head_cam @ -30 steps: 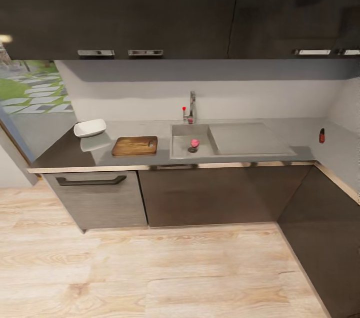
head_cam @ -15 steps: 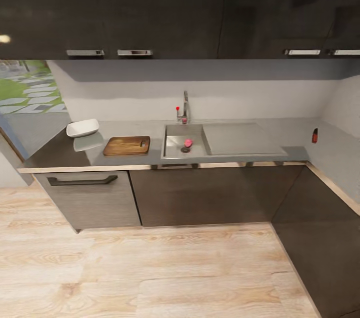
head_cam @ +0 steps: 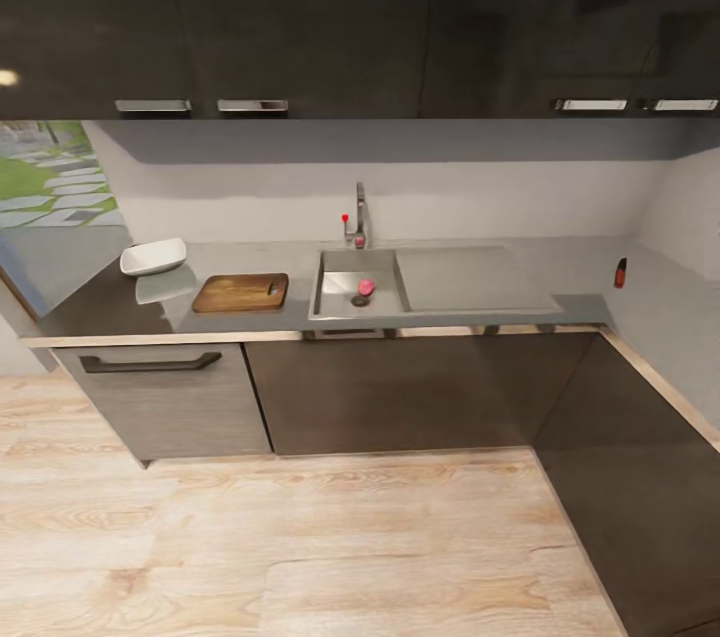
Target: In the kitchen, take the Vidalia onion out of the sink, dice it on the chopping board with the paring knife, put the diced onion into the bowl on the countertop, then place both the paring knife and the chopping board into the sink.
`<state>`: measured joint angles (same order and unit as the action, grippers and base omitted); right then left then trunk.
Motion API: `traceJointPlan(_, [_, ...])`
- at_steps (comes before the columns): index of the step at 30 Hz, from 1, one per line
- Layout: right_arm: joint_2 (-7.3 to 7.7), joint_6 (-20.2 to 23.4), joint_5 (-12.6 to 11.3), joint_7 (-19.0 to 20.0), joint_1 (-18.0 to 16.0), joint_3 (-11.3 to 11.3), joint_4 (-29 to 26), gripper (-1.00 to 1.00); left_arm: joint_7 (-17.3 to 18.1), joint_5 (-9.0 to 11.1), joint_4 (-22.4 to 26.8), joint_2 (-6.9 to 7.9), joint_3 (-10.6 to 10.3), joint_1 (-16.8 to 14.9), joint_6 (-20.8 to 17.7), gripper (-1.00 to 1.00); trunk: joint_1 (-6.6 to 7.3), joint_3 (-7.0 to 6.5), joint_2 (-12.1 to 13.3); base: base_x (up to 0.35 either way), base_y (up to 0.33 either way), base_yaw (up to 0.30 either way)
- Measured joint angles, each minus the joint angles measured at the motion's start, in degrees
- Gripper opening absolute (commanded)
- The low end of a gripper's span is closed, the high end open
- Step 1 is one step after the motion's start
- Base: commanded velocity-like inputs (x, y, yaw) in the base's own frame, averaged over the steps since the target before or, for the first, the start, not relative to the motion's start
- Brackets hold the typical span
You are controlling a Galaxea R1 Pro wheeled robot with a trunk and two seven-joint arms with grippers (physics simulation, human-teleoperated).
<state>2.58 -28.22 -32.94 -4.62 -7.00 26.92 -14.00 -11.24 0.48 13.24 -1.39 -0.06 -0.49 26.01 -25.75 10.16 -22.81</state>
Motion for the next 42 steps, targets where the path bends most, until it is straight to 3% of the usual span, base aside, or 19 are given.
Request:
traceJointPlan(35, [0.09, 0.00, 0.00, 0.01, 0.01, 0.01, 0.00, 1.00, -0.24, -0.17, 1.47, -0.58, 0.16, -0.14, -0.59, 1.00, 0.00, 0.00, 0.00, 0.029, -0.027, 0.034])
traceJointPlan(37, [0.31, -0.07, -0.06, 0.01, 0.01, -0.04, 0.00, 1.00, -0.43, -0.56, 7.13, -2.43, 0.11, -1.45, -6.68, 1.00, -0.01, -0.01, 0.00, 0.000, 0.000, 0.000])
traceJointPlan(39, [0.33, -0.07, -0.07, 0.01, 0.00, -0.05, 0.00, 1.00, -0.47, -0.58, 9.42, -2.78, 0.14, -1.93, -10.10, 1.00, 0.00, 0.00, 0.00, 0.000, 0.000, 0.000])
traceJointPlan(42, [0.30, -0.08, -0.08, 0.01, 0.00, -0.07, 0.00, 1.00, -0.35, -0.52, 15.54, -3.62, 0.09, -3.47, -19.71, 1.00, -0.01, -0.01, 0.00, 0.000, 0.000, 0.000])
